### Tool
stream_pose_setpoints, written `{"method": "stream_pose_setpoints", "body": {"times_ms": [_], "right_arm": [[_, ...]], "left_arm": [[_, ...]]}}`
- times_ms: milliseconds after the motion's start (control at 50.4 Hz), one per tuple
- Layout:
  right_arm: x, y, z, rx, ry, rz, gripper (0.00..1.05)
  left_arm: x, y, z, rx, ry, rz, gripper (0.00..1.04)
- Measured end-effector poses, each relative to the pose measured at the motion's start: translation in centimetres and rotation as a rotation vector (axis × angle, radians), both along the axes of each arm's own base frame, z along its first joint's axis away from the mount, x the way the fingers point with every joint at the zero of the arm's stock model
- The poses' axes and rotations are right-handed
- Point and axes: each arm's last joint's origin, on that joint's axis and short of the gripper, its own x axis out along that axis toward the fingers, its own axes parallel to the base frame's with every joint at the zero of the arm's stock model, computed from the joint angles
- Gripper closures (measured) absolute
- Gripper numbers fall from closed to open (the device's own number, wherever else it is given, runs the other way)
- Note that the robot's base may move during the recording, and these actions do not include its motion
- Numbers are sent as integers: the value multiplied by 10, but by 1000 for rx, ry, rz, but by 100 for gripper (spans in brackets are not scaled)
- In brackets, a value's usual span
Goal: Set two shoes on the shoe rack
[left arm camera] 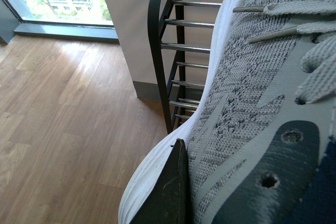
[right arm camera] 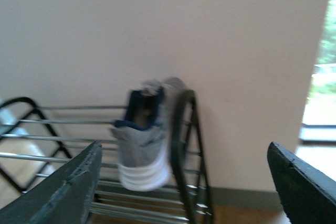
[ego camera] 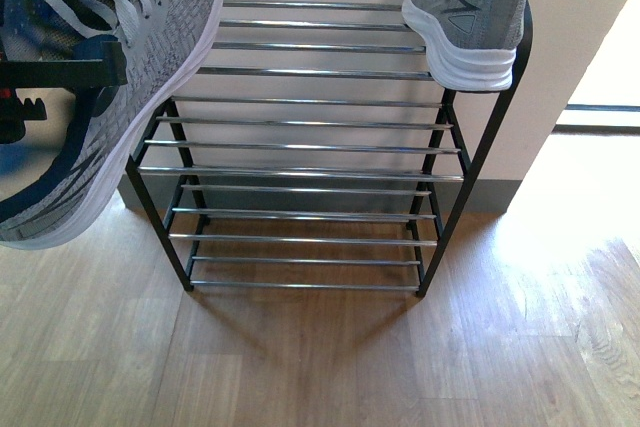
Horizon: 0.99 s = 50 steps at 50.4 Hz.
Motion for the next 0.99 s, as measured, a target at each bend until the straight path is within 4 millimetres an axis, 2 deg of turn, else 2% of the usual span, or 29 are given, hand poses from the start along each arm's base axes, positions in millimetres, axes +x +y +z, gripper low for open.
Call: {"method": "stream_pose_setpoints", "body": {"times_ms": [139,298,456,754,873,992], "right_arm": [[-27,22,-15,-106,30,-47,47],[-46,37,-24,-127,29,-43,70],[-69,52,-33,-140,29,-45,103],[-97,65,-43,-144,32,-42,103],[-105,76,-48,-145,24,-38,103],[-112,76,-53,-145,27,-42,103]], "left_arm": [[0,0,0,0,0,-1,103],[0,0,0,0,0,0,103],[0,0,0,0,0,-1,103],[0,0,0,0,0,0,103],[0,0,0,0,0,0,103],[0,0,0,0,0,0,103]]}}
